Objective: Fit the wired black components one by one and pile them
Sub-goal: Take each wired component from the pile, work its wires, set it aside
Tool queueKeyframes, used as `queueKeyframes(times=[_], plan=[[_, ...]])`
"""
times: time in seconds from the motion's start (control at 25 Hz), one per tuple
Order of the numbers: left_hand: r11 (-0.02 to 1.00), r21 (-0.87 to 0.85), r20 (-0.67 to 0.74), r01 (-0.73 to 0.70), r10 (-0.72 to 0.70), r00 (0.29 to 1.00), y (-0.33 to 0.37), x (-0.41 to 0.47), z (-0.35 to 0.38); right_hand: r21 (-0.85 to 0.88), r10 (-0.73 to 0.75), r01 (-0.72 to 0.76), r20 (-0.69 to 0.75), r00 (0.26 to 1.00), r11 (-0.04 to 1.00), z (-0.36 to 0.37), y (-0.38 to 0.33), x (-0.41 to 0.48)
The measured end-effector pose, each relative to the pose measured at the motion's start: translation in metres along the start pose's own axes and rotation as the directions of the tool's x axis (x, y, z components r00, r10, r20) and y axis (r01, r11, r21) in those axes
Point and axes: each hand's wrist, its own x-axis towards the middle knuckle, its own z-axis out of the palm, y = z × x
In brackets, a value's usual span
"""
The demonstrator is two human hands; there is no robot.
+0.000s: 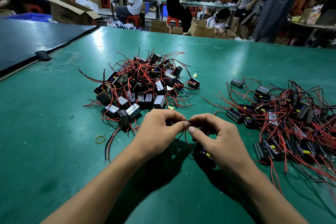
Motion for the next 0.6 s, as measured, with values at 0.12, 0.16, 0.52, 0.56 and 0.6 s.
queueKeyframes(times=[0.12, 0.16, 0.52, 0.56, 0.6], plan=[[0.989, 0.106, 0.013, -0.099, 0.099, 0.995, 0.0, -0.001, -0.001, -0.054, -0.035, 0.033, -0.043, 0.998, 0.998, -0.001, 0.0, 0.002], [0.985, 0.128, 0.035, -0.117, 0.114, 0.993, 0.0, -0.001, -0.003, -0.05, -0.033, 0.03, -0.045, 0.998, 0.998, -0.001, -0.001, 0.002], [0.911, 0.275, 0.088, -0.308, 0.295, 0.951, -0.001, -0.003, -0.002, 0.002, 0.117, -0.117, 0.027, 0.993, 0.993, -0.006, -0.01, 0.004], [0.905, 0.281, 0.091, -0.319, 0.306, 0.948, -0.002, -0.003, -0.002, -0.01, 0.113, -0.113, 0.029, 0.993, 0.994, -0.007, -0.01, 0.004], [0.904, 0.282, 0.09, -0.322, 0.309, 0.947, -0.002, -0.003, -0.002, -0.029, 0.099, -0.098, 0.029, 0.995, 0.995, -0.007, -0.01, 0.004]])
